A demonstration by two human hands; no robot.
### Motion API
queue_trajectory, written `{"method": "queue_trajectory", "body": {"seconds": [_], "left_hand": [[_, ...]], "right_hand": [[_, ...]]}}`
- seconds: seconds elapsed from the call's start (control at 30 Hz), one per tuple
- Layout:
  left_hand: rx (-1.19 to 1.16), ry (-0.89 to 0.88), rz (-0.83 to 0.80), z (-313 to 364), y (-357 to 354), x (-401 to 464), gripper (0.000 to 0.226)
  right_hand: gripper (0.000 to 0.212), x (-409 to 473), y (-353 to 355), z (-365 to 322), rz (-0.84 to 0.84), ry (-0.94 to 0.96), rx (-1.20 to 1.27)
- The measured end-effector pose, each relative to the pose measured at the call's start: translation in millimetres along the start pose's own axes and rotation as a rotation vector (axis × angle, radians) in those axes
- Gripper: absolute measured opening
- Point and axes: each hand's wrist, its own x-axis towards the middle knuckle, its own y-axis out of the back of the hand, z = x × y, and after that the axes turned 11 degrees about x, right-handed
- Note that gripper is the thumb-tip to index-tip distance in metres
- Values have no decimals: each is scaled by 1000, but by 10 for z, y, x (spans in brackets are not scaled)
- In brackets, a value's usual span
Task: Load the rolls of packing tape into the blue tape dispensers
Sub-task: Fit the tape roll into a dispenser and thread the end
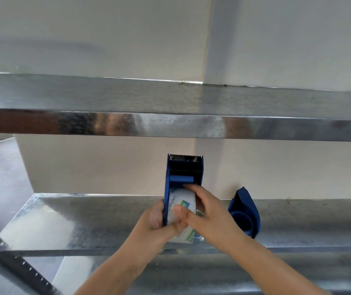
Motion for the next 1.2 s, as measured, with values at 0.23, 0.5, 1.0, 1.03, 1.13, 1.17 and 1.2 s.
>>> {"method": "queue_trajectory", "body": {"seconds": [0.23,0.5,1.0,1.03,1.13,1.17,1.2], "left_hand": [[-158,3,-33,-15,-2,-10,30],[-23,-35,-12,10,34,-3,23],[-16,-77,-88,51,17,0,22],[-14,-74,-84,56,12,1,22],[8,-69,-56,70,-2,1,28],[13,-64,-44,72,-6,3,29],[18,-60,-34,68,-7,5,28]], "right_hand": [[25,62,96,-72,-56,-9,43],[20,133,325,-130,-101,-9,126],[26,196,641,-469,-349,-15,-170],[27,199,639,-473,-347,-11,-182],[26,200,620,-463,-320,33,-257],[26,200,613,-460,-311,55,-288],[25,196,605,-455,-305,77,-318]]}}
